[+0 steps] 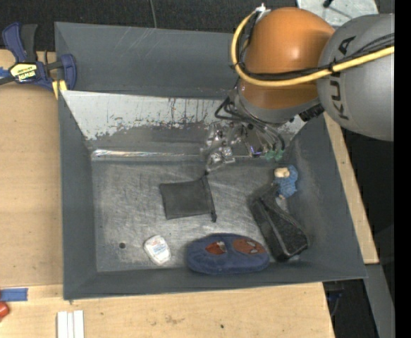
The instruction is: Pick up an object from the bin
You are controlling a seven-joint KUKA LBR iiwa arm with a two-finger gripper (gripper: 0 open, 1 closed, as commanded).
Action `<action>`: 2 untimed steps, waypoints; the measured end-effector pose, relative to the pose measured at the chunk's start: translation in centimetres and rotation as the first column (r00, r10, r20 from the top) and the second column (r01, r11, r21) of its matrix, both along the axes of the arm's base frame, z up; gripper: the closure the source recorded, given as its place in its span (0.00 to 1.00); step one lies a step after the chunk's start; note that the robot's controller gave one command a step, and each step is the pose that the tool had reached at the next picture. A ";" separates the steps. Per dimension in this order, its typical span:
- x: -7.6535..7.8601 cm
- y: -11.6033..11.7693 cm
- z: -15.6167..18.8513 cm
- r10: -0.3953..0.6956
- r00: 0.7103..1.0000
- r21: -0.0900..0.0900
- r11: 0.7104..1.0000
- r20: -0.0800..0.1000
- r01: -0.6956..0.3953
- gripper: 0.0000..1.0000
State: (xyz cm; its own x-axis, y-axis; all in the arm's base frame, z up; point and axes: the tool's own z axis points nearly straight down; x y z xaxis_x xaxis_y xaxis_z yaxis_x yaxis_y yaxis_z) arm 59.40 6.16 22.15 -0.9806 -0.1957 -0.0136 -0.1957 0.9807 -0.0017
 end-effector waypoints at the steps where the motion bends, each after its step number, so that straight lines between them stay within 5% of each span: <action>1: -0.2 0.0 -0.5 0.001 1.000 -0.001 1.000 -0.010 -0.001 0.00; 2: -6.8 2.9 -13.2 -0.063 0.998 -0.001 0.998 -0.021 0.063 0.00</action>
Offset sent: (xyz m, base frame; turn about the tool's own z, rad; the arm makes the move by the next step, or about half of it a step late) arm 0.0000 0.0000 0.0000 0.0000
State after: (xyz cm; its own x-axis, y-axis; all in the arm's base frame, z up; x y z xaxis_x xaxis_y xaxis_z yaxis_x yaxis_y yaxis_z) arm 52.58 9.03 8.99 -0.9910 -0.1335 0.0075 -0.1335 0.9910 0.0014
